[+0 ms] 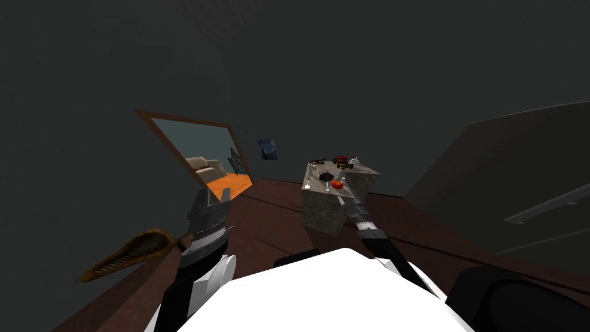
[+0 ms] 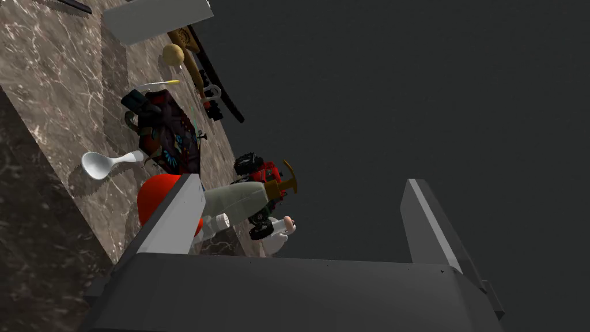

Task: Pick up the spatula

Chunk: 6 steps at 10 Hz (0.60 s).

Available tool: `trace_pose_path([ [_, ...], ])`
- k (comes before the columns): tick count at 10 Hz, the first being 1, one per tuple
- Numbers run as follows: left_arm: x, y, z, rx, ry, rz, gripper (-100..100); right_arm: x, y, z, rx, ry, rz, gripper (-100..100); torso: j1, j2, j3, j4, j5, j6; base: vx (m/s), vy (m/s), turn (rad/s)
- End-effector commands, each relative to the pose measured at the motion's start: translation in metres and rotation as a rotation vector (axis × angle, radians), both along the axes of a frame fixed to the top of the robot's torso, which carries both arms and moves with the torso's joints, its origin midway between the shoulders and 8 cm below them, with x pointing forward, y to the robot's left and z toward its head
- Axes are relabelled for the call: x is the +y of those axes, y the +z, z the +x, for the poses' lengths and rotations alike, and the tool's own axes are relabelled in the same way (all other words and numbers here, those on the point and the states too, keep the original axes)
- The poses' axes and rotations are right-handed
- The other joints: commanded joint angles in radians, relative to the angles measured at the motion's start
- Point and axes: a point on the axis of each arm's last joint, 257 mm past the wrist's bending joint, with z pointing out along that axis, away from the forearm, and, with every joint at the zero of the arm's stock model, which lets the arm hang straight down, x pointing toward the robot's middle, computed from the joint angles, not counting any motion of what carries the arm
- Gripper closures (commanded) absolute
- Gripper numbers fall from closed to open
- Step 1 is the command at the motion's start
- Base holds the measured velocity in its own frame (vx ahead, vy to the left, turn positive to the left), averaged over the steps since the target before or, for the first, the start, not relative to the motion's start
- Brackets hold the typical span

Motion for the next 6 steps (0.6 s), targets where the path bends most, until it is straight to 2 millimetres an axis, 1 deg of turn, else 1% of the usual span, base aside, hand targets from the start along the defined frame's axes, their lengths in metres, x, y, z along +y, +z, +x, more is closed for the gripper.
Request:
trace_pose_path([
  [1,0.0,0.0,0.0,0.0,0.0,0.0,0,-0.008,-0.015,-0.005,0.054,-0.015,0.039,-100,0.0,0.0,0.0,0.0,0.0,0.0,-0.006,0.172,-0.097],
  [2,0.0,0.0,0.0,0.0,0.0,0.0,0,-0.021,-0.029,-0.014,0.104,-0.037,0.092,-100,-0.001,-0.001,-0.001,0.0,0.0,-0.001,0.03,0.168,-0.147],
  [3,0.0,0.0,0.0,0.0,0.0,0.0,0,-0.021,-0.032,-0.014,0.117,-0.04,0.095,-100,-0.001,-0.003,-0.002,-0.001,0.0,0.0,0.032,0.135,-0.078],
  [4,0.0,0.0,0.0,0.0,0.0,0.0,0,-0.034,-0.045,-0.025,0.161,-0.064,0.15,-100,-0.004,-0.004,-0.002,-0.001,-0.001,-0.001,0.023,0.146,-0.137],
  [5,0.0,0.0,0.0,0.0,0.0,0.0,0,-0.035,-0.05,-0.024,0.181,-0.069,0.155,-100,-0.003,-0.004,-0.002,-0.001,-0.001,0.0,0.026,0.122,-0.092],
  [6,0.0,0.0,0.0,0.0,0.0,0.0,0,-0.047,-0.065,-0.037,0.231,-0.097,0.215,-100,-0.005,-0.004,-0.002,-0.001,-0.001,-0.001,0.05,0.146,-0.136],
])
